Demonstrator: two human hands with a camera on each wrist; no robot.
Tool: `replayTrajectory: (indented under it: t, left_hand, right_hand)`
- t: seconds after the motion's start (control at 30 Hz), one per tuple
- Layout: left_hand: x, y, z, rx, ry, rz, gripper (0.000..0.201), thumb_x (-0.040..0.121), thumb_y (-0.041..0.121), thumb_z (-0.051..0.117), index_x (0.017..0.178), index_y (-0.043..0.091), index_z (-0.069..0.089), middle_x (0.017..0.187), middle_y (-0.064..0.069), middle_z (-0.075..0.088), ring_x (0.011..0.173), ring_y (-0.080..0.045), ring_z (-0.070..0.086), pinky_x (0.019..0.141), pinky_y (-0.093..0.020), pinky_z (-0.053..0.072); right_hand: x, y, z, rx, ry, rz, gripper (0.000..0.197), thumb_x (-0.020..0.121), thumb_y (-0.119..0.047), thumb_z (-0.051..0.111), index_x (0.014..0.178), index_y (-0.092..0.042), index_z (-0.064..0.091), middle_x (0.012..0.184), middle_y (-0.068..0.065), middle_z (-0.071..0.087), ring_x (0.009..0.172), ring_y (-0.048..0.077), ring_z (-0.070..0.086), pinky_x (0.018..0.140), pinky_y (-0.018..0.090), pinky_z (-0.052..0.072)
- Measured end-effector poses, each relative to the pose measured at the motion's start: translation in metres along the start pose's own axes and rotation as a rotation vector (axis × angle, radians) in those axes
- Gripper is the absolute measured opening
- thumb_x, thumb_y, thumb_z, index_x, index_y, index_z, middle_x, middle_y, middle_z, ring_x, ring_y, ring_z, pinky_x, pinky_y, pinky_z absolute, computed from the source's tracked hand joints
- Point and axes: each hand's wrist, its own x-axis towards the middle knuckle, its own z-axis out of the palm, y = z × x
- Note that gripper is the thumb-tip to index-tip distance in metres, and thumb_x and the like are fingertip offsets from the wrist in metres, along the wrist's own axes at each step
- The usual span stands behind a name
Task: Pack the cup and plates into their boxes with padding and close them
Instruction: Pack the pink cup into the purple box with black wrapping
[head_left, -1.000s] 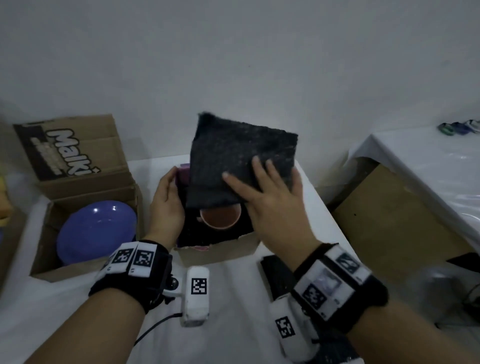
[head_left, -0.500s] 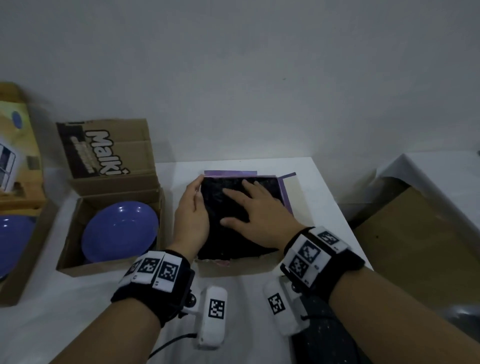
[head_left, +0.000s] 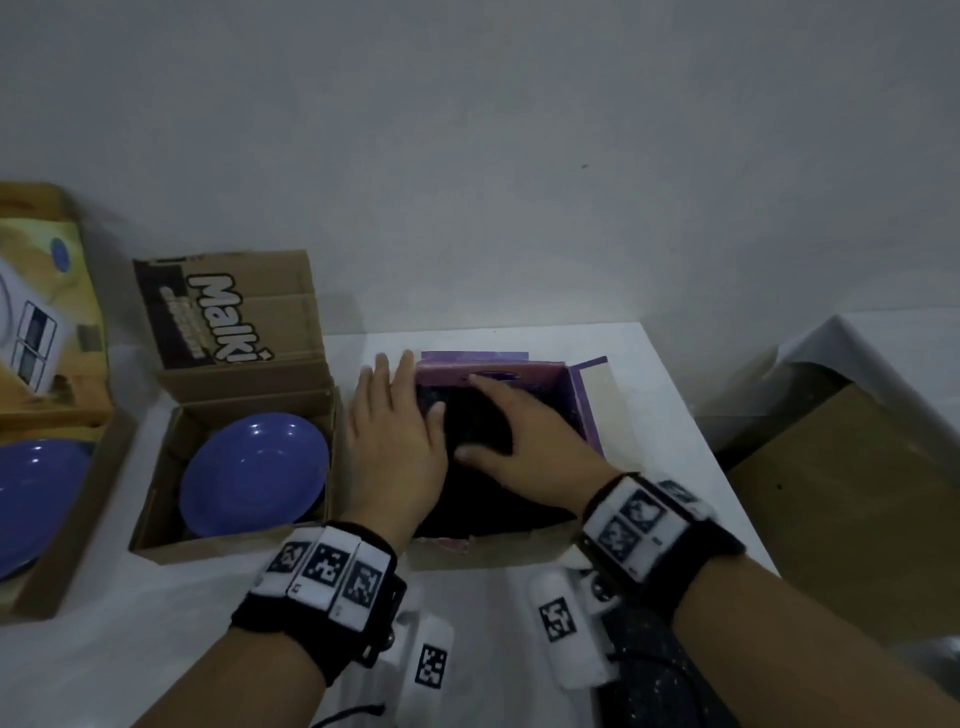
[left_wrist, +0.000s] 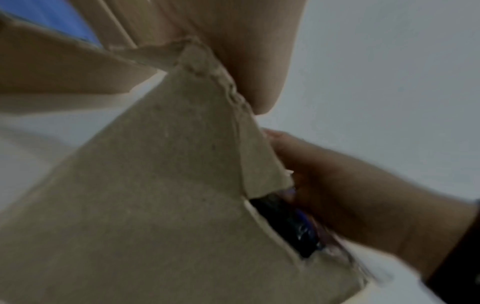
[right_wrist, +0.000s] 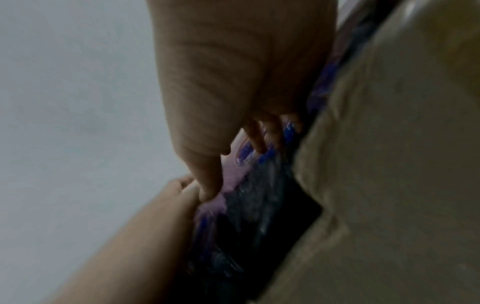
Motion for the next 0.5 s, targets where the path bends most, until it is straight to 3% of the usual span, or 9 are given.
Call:
replayTrajectory:
  t: [0.07, 0.13, 0.23, 0.3, 0.43, 0.5]
  left_hand:
    - [-0.003, 0.014, -0.004, 0.101, 0.013, 0.244, 0.055, 0.094, 0.036, 0.040, 0.145, 0.017, 0.032, 0.152, -0.011, 0.030, 0.141, -0.029, 0.026, 0.114, -0.045, 0.020]
    - [-0.006, 0.036, -0.003, 0.077, -0.122, 0.312, 0.056, 0.093, 0.047, 0.038, 0.142, 0.020, 0.036, 0.151, -0.007, 0.032, 0.140, -0.026, 0.026, 0.113, -0.043, 0.022]
    - [-0.010, 0.064, 0.013, 0.067, -0.506, 0.043, 0.074, 0.085, 0.066, 0.040, 0.147, 0.030, 0.018, 0.158, -0.002, 0.007, 0.145, -0.029, -0.001, 0.113, -0.054, 0.015]
    - [-0.012, 0.074, 0.025, 0.071, -0.678, -0.097, 0.087, 0.079, 0.069, 0.047, 0.148, 0.035, 0.007, 0.159, 0.000, -0.010, 0.143, -0.037, -0.013, 0.111, -0.063, 0.013]
    - [-0.010, 0.072, 0.037, 0.099, -0.704, -0.146, 0.097, 0.074, 0.065, 0.058, 0.146, 0.038, 0.000, 0.157, 0.001, -0.017, 0.139, -0.044, -0.021, 0.106, -0.070, 0.016]
    - [-0.008, 0.071, 0.040, 0.112, -0.701, -0.153, 0.098, 0.073, 0.065, 0.060, 0.146, 0.038, 0.000, 0.156, 0.001, -0.015, 0.139, -0.045, -0.021, 0.106, -0.069, 0.018]
  right_hand:
    - [-0.011, 0.005, -0.021, -0.007, 0.326, -0.074, 0.048, 0.088, -0.024, 0.061, 0.134, -0.022, 0.048, 0.141, 0.005, 0.044, 0.131, 0.021, 0.039, 0.112, 0.039, 0.031]
    - [-0.021, 0.018, -0.034, -0.100, 0.512, 0.050, 0.049, 0.087, -0.018, 0.059, 0.134, -0.024, 0.046, 0.149, 0.007, 0.032, 0.137, 0.024, 0.028, 0.114, 0.041, 0.026]
    - [-0.033, 0.037, -0.034, 0.030, 0.368, 0.305, 0.080, 0.082, -0.013, 0.066, 0.147, -0.026, 0.020, 0.154, 0.009, 0.016, 0.139, 0.027, 0.025, 0.109, 0.040, 0.033]
    - [-0.040, 0.044, -0.027, 0.173, 0.246, 0.378, 0.090, 0.081, -0.009, 0.067, 0.149, -0.025, 0.009, 0.148, 0.010, 0.026, 0.130, 0.027, 0.038, 0.097, 0.031, 0.041]
    - [-0.042, 0.049, -0.021, 0.318, 0.173, 0.441, 0.083, 0.088, -0.008, 0.056, 0.150, -0.024, 0.003, 0.136, 0.012, 0.047, 0.109, 0.027, 0.055, 0.084, 0.031, 0.046]
    - [-0.041, 0.047, -0.020, 0.310, 0.136, 0.451, 0.079, 0.090, -0.007, 0.050, 0.150, -0.024, 0.002, 0.135, 0.013, 0.049, 0.108, 0.029, 0.056, 0.086, 0.033, 0.046]
